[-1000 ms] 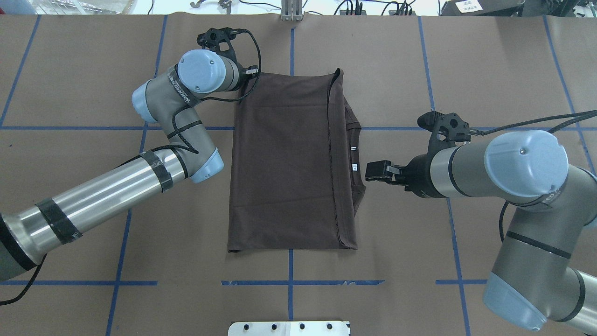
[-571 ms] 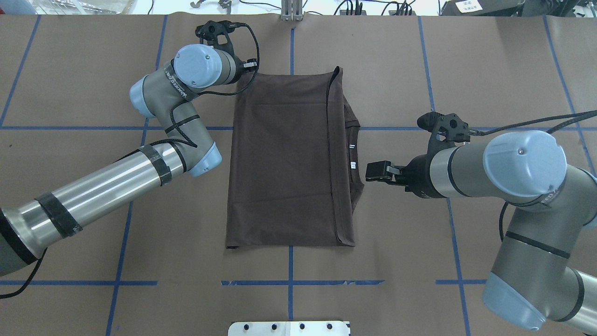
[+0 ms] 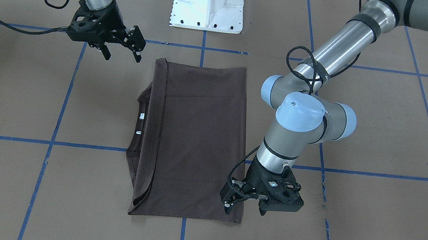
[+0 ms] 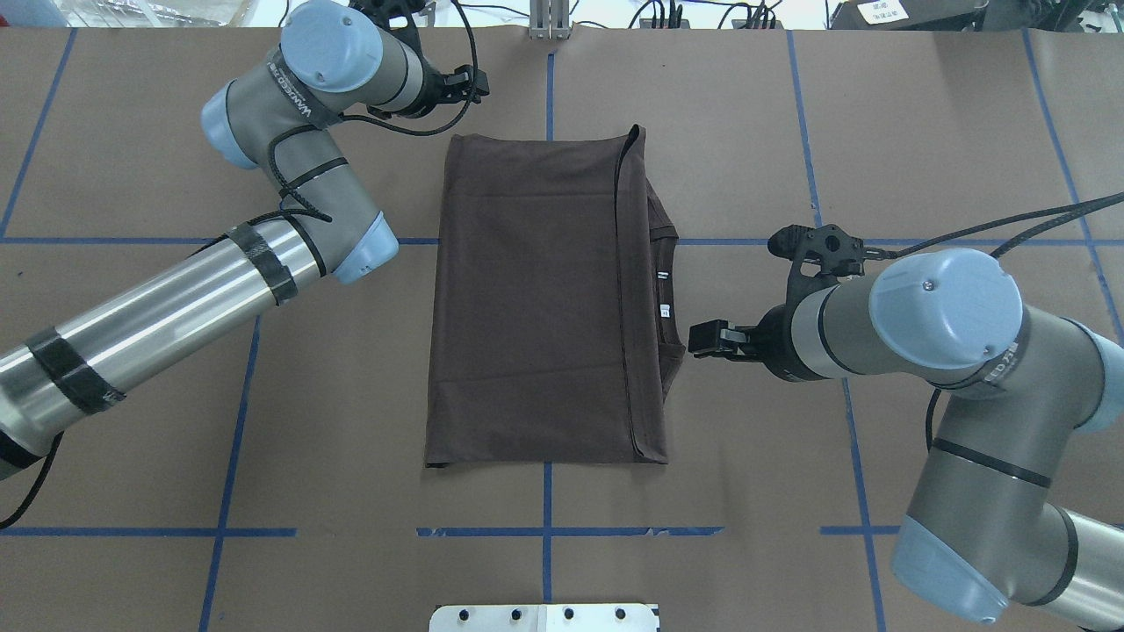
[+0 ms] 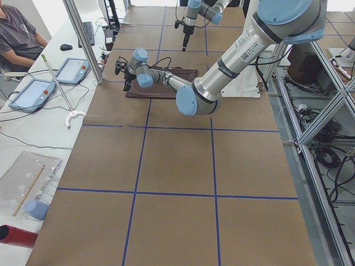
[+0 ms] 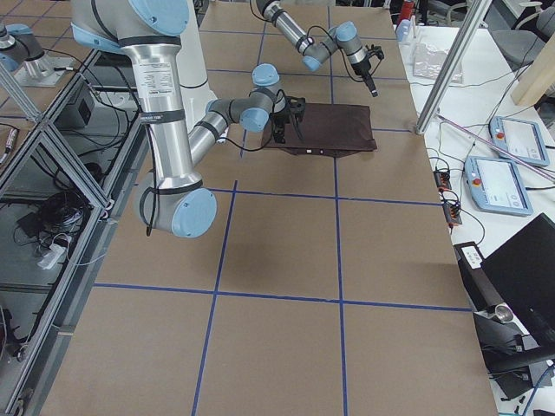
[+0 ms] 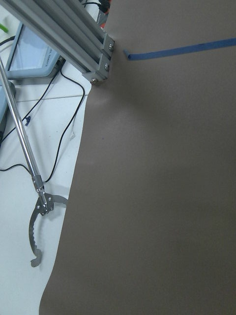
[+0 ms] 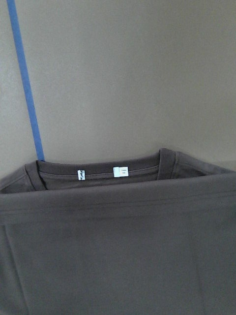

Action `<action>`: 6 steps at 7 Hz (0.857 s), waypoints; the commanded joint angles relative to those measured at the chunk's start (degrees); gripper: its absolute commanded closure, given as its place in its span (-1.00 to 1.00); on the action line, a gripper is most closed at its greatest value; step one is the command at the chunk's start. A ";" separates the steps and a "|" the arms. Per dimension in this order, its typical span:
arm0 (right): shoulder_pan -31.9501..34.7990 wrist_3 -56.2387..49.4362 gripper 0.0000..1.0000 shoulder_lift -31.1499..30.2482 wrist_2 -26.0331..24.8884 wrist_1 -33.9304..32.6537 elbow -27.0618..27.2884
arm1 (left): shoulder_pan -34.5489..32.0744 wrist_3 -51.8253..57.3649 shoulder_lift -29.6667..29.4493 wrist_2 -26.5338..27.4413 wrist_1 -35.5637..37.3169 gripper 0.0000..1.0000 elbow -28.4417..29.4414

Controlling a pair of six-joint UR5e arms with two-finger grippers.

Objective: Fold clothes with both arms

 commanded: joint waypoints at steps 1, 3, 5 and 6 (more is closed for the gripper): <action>-1.37 -7.28 -1.00 7.83 -0.34 -9.49 -4.07 | 0.08 0.03 8.34 -3.70 8.74 -1.00 -16.56; -2.34 -8.89 -1.00 8.84 -0.42 -9.52 -5.32 | 0.17 -0.05 8.63 -4.33 13.07 -1.00 -20.74; -3.57 -10.04 -1.00 10.84 -1.04 -9.52 -9.78 | 0.34 -0.40 9.07 -4.33 13.35 -1.00 -21.37; -3.83 -10.13 -1.00 12.08 -1.39 -9.52 -11.02 | 0.34 -0.49 9.25 -4.42 13.35 -1.00 -21.55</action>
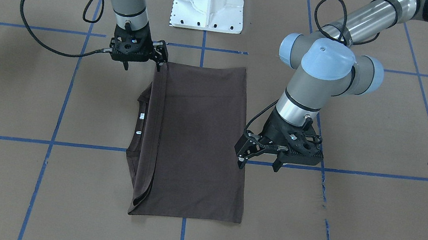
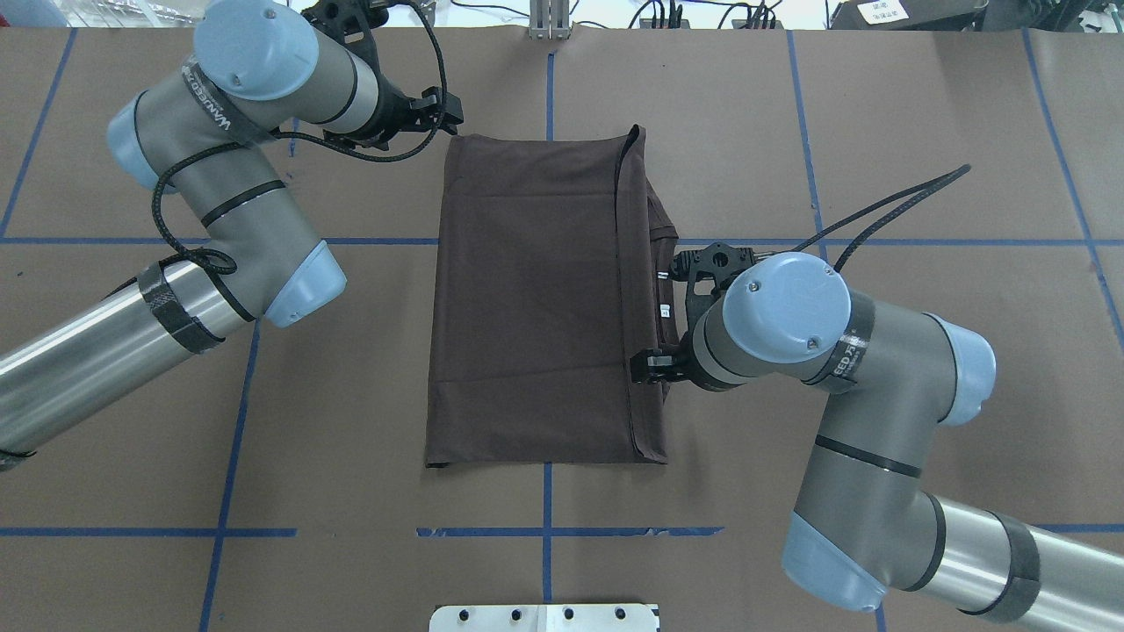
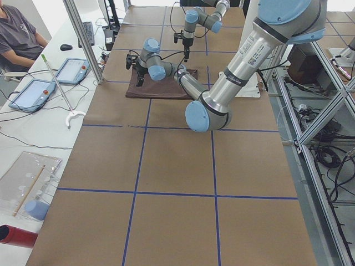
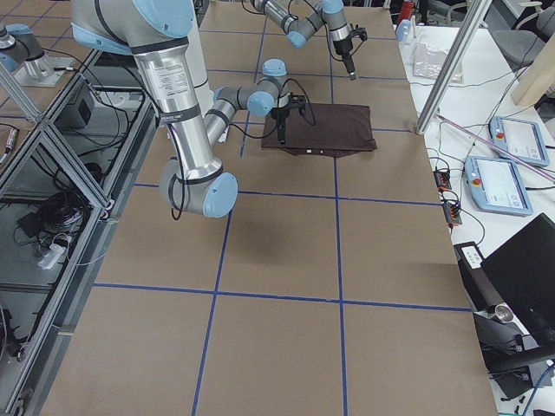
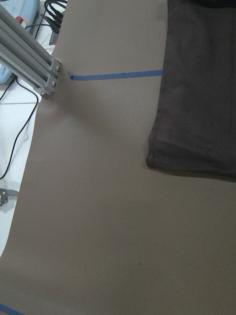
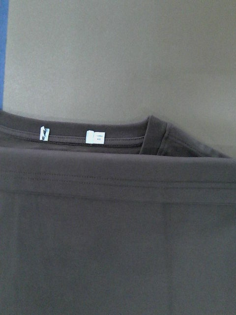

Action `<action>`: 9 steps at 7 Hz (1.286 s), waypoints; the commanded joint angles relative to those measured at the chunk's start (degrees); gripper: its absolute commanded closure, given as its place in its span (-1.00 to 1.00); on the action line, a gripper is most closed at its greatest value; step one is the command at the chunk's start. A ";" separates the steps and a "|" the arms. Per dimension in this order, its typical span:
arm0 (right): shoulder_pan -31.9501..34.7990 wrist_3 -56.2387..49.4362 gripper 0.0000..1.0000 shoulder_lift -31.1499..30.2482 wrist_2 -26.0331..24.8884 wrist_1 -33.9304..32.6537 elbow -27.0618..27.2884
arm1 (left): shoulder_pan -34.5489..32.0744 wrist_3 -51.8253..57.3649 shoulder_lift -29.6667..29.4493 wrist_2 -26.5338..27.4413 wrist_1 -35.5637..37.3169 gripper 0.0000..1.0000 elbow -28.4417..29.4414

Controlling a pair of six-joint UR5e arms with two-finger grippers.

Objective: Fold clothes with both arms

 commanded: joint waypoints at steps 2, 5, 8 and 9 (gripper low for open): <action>-2.81 -0.65 -1.00 1.69 -2.51 -0.02 -3.54 | 0.22 -0.27 0.14 -0.43 1.54 -1.00 -2.49; -5.80 -0.65 -1.00 3.70 -2.52 -5.53 -4.08 | 0.49 -0.44 0.66 -2.11 3.22 -1.00 -4.87; -7.65 -0.56 -1.00 4.49 -2.00 -7.14 -5.91 | 0.57 -0.27 1.19 -2.20 3.05 -1.00 -4.88; -7.91 -0.56 -1.00 4.85 -1.91 -7.84 -6.88 | 0.58 -0.09 1.97 -2.20 2.70 -1.00 -5.14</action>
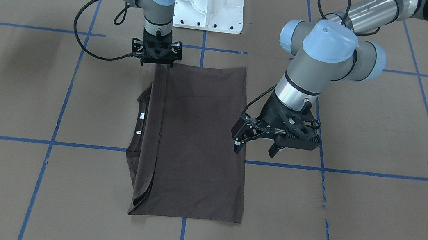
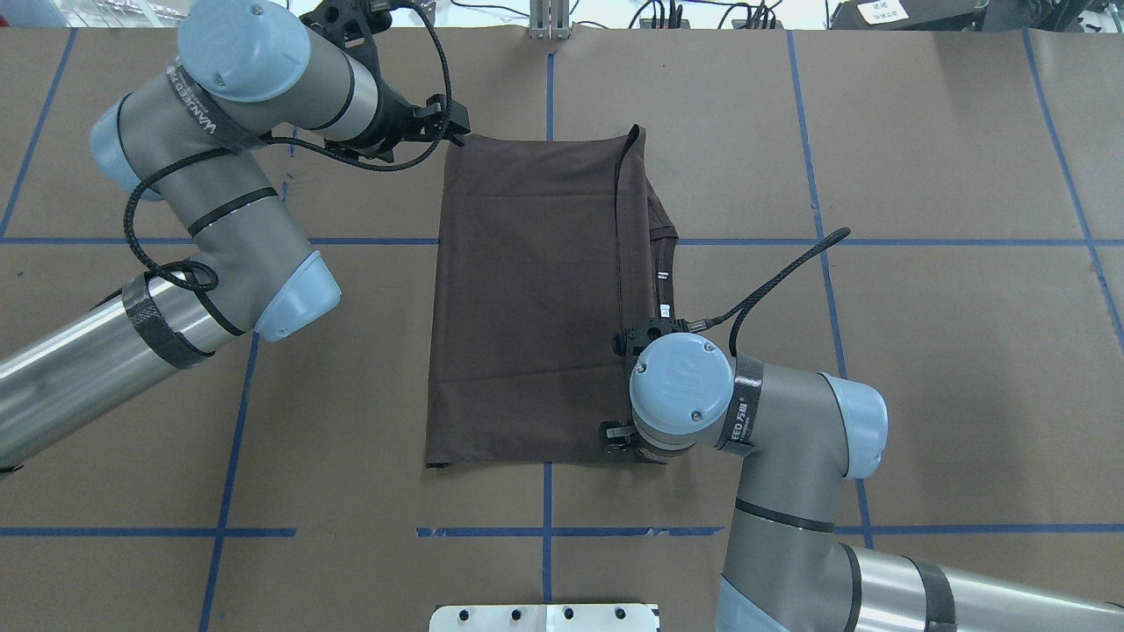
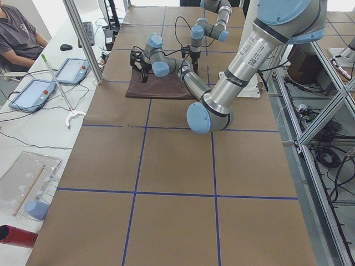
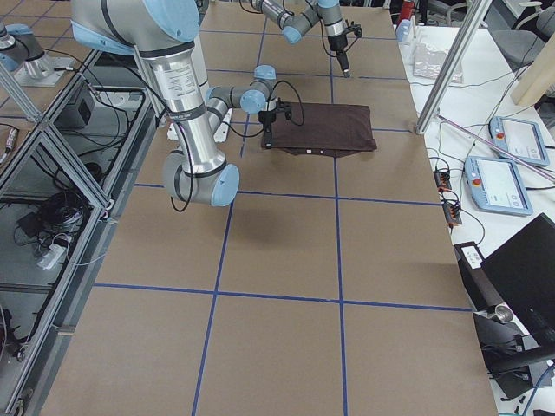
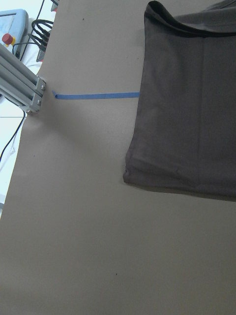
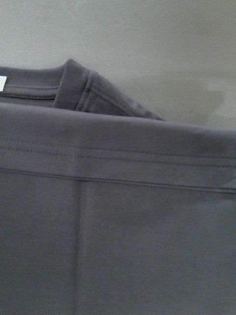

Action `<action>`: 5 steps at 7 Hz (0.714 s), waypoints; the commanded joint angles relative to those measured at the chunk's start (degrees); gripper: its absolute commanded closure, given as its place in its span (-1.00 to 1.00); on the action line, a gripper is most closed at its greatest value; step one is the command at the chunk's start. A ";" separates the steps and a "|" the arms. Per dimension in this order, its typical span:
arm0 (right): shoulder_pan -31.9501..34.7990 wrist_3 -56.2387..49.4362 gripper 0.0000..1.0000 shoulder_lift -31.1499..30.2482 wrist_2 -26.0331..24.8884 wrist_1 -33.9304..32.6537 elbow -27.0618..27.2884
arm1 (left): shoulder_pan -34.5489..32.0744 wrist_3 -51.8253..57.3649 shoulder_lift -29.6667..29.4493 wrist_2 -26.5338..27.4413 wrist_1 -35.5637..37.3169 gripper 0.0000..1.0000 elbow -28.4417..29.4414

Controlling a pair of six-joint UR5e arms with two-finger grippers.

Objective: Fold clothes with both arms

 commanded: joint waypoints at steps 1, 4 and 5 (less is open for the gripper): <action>-0.44 -0.08 -1.00 0.75 0.39 -2.25 -1.17 | 0.02 0.17 0.73 -0.10 -0.37 -1.00 -0.30; -0.35 -0.08 -1.00 0.49 0.39 -4.10 -1.08 | 0.02 0.17 0.73 -0.01 -0.46 -1.00 -0.30; -0.35 -0.08 -1.00 0.40 0.39 -4.98 -0.91 | 0.02 0.17 0.73 -0.01 -0.63 -1.00 -0.21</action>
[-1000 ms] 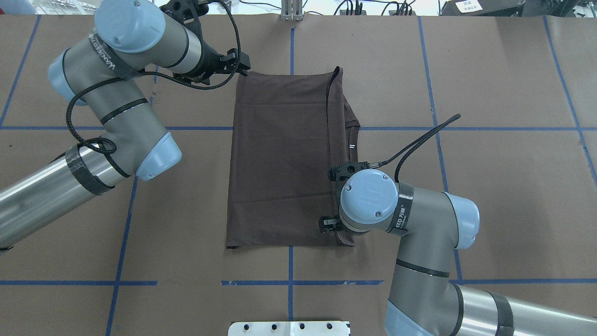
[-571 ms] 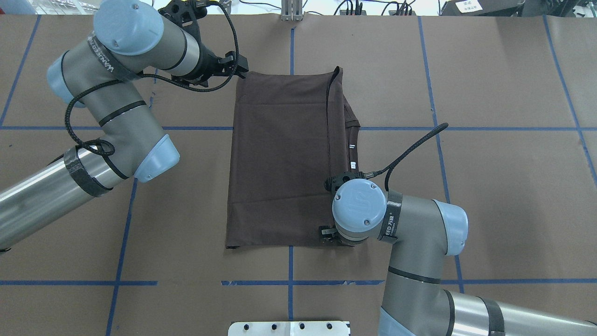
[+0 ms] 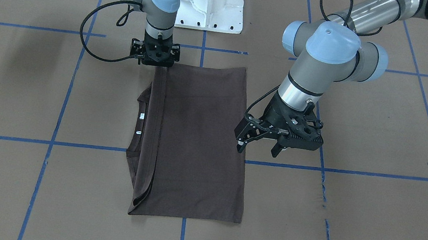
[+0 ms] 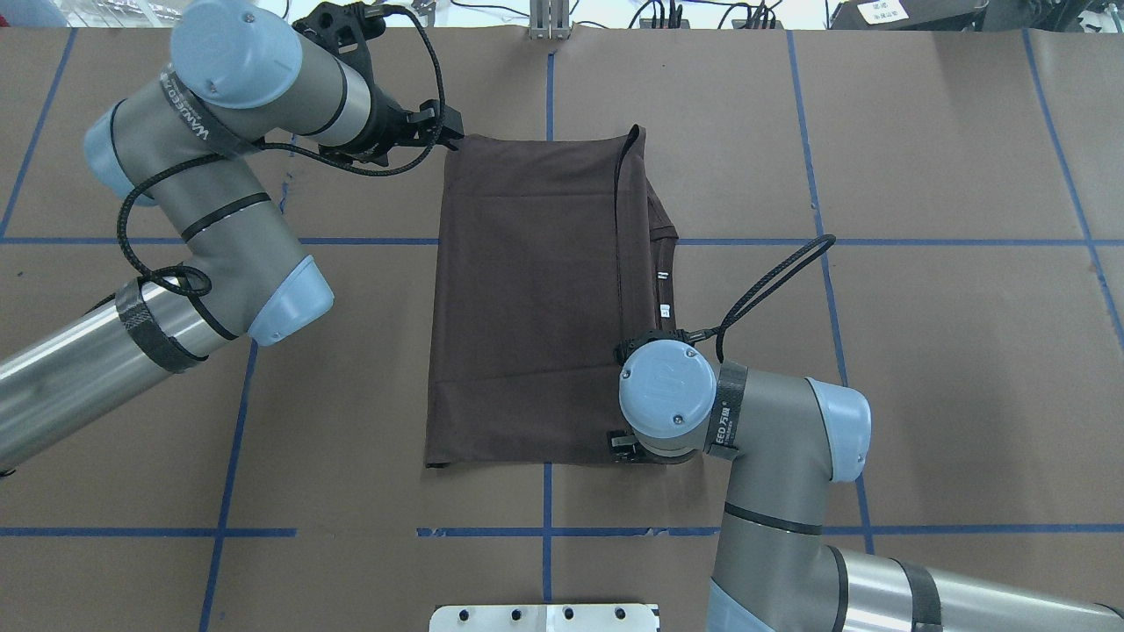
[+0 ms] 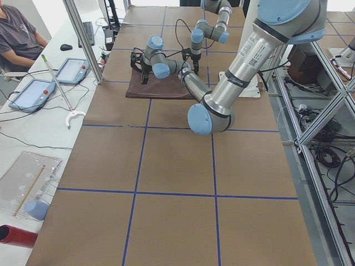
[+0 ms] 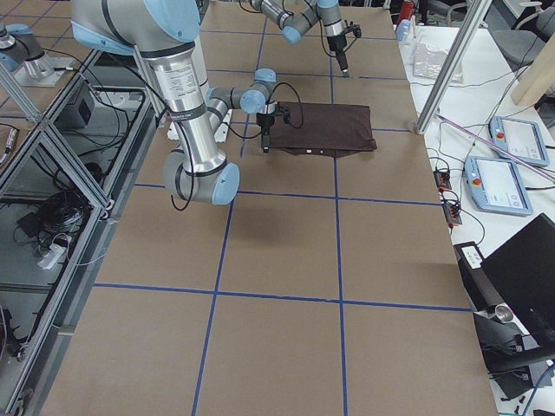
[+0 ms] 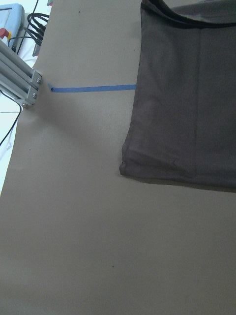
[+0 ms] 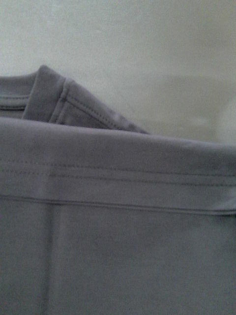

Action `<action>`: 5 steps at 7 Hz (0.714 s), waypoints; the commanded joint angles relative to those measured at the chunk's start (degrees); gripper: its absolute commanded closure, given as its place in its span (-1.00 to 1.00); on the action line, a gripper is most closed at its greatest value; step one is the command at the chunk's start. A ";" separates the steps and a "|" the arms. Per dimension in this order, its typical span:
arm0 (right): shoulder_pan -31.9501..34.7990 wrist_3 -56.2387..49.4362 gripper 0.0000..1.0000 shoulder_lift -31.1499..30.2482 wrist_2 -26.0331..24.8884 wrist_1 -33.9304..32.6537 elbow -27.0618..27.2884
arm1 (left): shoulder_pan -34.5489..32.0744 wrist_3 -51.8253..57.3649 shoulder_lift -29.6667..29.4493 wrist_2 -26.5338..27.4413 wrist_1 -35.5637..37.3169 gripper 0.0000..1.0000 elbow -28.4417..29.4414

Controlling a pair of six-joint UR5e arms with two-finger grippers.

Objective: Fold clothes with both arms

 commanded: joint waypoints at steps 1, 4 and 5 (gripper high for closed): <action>0.10 -0.09 -1.00 -0.13 0.01 -1.75 0.17 | 0.00 0.00 0.00 0.01 -0.23 -1.00 0.07; 2.03 -0.18 -1.00 -0.66 0.09 -2.89 0.43 | 0.09 0.00 0.00 0.01 -0.23 -1.00 0.07; 2.82 -0.79 -1.00 -0.92 0.01 -3.07 0.43 | 0.09 0.00 0.00 0.01 -0.23 -1.00 0.07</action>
